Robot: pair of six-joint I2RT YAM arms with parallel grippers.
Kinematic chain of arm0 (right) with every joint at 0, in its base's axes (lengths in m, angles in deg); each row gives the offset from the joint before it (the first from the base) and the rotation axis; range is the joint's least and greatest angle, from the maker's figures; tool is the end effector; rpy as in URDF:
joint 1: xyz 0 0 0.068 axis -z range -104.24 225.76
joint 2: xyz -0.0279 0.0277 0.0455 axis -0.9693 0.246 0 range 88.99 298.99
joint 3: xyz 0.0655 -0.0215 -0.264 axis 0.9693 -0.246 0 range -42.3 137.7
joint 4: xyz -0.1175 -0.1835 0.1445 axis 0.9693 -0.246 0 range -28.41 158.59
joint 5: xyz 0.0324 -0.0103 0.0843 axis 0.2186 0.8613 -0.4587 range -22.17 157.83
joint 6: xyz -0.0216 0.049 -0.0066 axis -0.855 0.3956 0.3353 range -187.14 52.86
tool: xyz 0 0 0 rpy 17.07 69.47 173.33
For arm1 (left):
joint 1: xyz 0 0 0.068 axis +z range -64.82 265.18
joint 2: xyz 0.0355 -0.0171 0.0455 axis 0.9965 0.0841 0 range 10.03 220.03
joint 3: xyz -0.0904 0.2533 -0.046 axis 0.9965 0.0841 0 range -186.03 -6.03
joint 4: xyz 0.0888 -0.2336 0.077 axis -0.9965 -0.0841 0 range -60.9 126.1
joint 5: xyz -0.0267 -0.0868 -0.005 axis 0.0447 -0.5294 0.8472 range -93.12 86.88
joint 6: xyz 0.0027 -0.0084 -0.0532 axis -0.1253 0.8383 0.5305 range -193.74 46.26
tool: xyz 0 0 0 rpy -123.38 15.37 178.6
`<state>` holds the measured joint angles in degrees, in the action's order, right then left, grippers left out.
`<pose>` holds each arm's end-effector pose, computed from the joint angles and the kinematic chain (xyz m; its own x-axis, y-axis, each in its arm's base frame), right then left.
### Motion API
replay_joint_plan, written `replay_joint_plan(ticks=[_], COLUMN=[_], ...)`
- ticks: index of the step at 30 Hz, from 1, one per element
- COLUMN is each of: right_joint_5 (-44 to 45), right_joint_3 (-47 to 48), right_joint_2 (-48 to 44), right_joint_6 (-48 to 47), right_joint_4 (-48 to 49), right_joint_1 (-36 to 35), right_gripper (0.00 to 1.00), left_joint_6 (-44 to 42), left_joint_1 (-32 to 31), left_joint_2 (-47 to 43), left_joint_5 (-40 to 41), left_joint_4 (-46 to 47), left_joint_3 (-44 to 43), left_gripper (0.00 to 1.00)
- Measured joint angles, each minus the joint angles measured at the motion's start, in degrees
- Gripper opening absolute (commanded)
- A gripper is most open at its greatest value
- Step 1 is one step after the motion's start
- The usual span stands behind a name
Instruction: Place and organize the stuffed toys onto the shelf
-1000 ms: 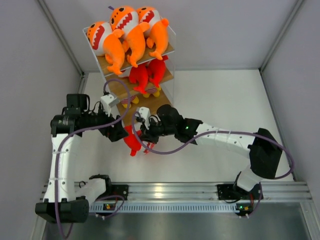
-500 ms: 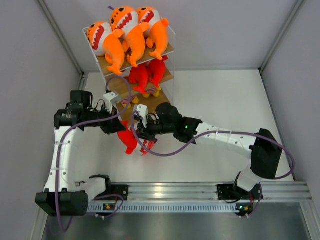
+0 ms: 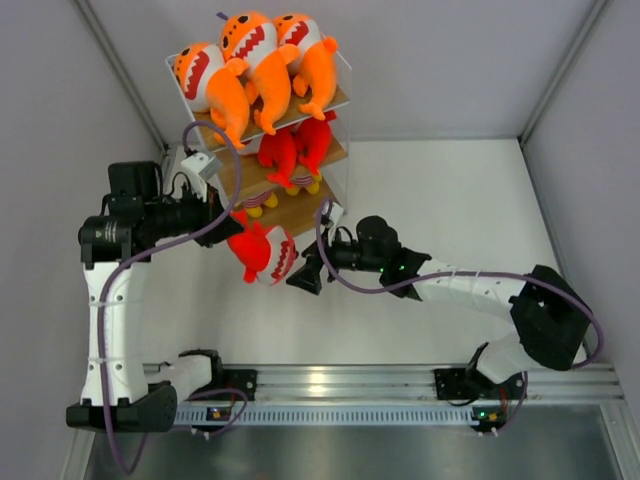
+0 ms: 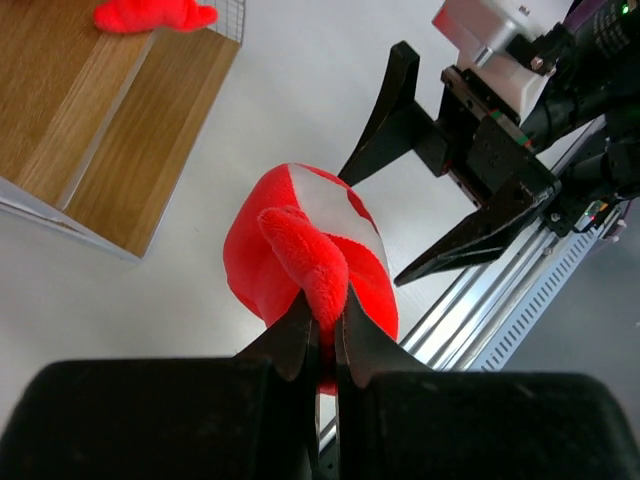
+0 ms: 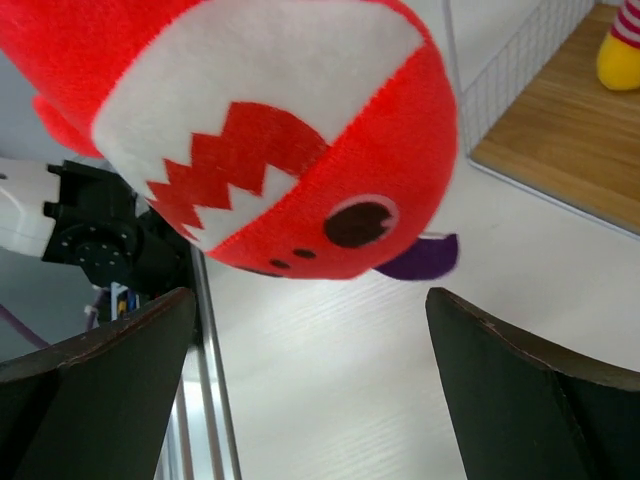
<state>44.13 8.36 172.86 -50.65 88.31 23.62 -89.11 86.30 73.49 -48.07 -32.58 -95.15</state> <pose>0.1934 0.2719 0.2671 -0.4106 -0.1048 -0.9058 -0.8826 0.2952 0.3659 0.1699 -0.0217 0.4423 -0.5243 0.1774 -0.8329 0.6655 0.6955 -0.2708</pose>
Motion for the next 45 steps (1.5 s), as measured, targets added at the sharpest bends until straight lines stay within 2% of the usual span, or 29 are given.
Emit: replay_joint_plan(ticks=[8, 16, 19, 20, 22, 23, 25, 26, 28, 29, 30, 31, 33, 39, 45], right_joint_5=[0.0, 1.4, 2.4, 2.8, 3.1, 3.4, 4.0, 4.5, 6.0, 7.0, 8.1, 9.1, 11.5, 21.2, 33.1], right_joint_3=[-0.7, 8.7, 8.9, 9.2, 9.9, 10.1, 10.2, 10.2, 10.1, 10.0, 9.7, 9.3, 8.6, 7.9, 8.7], right_joint_2=[3.8, 12.0, 12.1, 12.2, 12.1, 12.1, 12.0, 11.8, 11.1, 10.5, 9.7, 8.8, 6.6, -3.0, -6.0], right_joint_6=[6.8, 7.6, 8.0, 8.1, 8.2, 8.4, 8.5, 8.4, 8.0, 7.3, 6.4, 5.2, 1.8, -18.9, -43.8], right_joint_4=[18.6, 19.7, 20.1, 20.2, 20.5, 20.8, 21.4, 21.5, 21.2, 20.8, 20.3, 19.4, 16.5, 3.1, -2.6], right_joint_1=[-2.0, -5.0, -5.1, -5.1, -5.1, -5.1, -5.1, -5.1, -5.1, -5.1, -5.1, -5.1, -5.1, -5.5, -11.4], right_gripper=[0.99, 0.98, 0.78, 0.57, 0.37, 0.21, 0.05, 0.0, 0.0, 0.0, 0.0, 0.0, 0.0, 0.0, 0.0], left_joint_6=[3.0, 3.6, 3.5, 3.5, 3.5, 3.5, 3.5, 3.4, 3.4, 3.4, 3.3, 2.9, 3.1, 2.3, 1.9], left_joint_1=[0.0, 0.0, 0.0, 0.0, 0.0, 0.0, 0.0, 0.0, 0.0, 0.0, 0.0, 0.0, -0.1, -0.2, -0.2], left_joint_2=[-0.1, -0.4, -1.0, -1.2, -1.5, -1.7, -2.1, -2.2, -2.5, -2.6, -2.7, -2.9, -3.4, -3.4, -1.6], left_joint_5=[-5.5, -9.9, -11.3, -11.8, -12.6, -12.9, -13.1, -13.1, -13.1, -13.1, -12.8, -12.5, -10.4, 1.7, 5.2], left_joint_4=[0.0, 0.0, 0.0, 0.0, 0.1, 0.1, 0.2, 0.2, 0.2, 0.4, 0.6, 0.8, 1.2, 1.0, 0.9], left_joint_3=[-1.7, -3.4, -3.3, -3.3, -3.2, -3.1, -2.9, -2.7, -2.1, -1.7, -1.4, -1.1, -0.2, 1.2, -0.1], left_gripper=[0.0, 0.0, 0.0, 0.0, 0.0, 0.0, 0.0, 0.0, 0.0, 0.11, 0.49, 0.69, 0.98, 0.98, 0.98])
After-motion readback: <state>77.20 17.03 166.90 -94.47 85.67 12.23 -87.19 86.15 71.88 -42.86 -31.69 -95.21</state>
